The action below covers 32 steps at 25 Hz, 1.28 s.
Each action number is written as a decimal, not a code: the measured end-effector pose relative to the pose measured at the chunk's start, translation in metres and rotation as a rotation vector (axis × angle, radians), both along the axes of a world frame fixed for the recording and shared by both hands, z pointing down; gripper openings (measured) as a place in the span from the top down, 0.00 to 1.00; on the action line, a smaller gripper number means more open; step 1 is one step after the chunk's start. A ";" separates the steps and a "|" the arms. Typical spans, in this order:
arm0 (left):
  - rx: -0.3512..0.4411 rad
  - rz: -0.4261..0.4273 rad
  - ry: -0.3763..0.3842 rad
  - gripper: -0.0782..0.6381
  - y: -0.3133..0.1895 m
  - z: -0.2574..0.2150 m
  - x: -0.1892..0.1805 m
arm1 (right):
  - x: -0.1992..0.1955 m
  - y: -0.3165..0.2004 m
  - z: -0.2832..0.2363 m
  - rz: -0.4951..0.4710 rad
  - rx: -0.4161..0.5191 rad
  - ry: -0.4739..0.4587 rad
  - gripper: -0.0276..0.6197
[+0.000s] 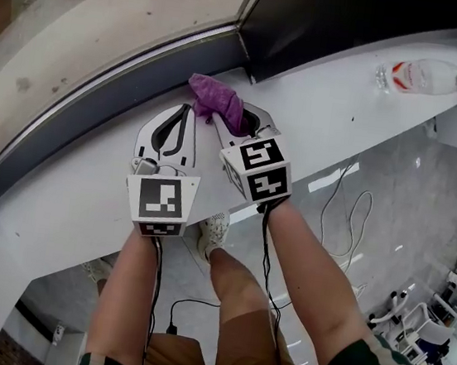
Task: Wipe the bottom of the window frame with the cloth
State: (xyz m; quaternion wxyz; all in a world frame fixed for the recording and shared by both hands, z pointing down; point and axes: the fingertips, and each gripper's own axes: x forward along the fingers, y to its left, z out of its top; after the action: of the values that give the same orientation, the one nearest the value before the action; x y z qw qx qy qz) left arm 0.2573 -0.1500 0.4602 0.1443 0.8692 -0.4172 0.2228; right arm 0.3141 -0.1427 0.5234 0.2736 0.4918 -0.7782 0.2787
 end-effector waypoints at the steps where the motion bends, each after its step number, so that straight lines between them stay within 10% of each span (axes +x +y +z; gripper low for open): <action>1: 0.000 0.005 -0.002 0.88 0.001 0.001 0.002 | 0.002 0.001 0.001 0.007 -0.004 0.003 0.80; 32: -0.038 0.104 -0.014 0.88 0.015 0.003 0.065 | 0.063 0.024 0.014 0.139 -0.108 0.051 0.80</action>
State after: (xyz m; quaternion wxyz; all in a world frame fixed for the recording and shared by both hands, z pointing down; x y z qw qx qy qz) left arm 0.3218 -0.1350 0.4635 0.1462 0.8851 -0.3683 0.2439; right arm 0.3775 -0.1189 0.5371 0.2995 0.5360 -0.7188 0.3260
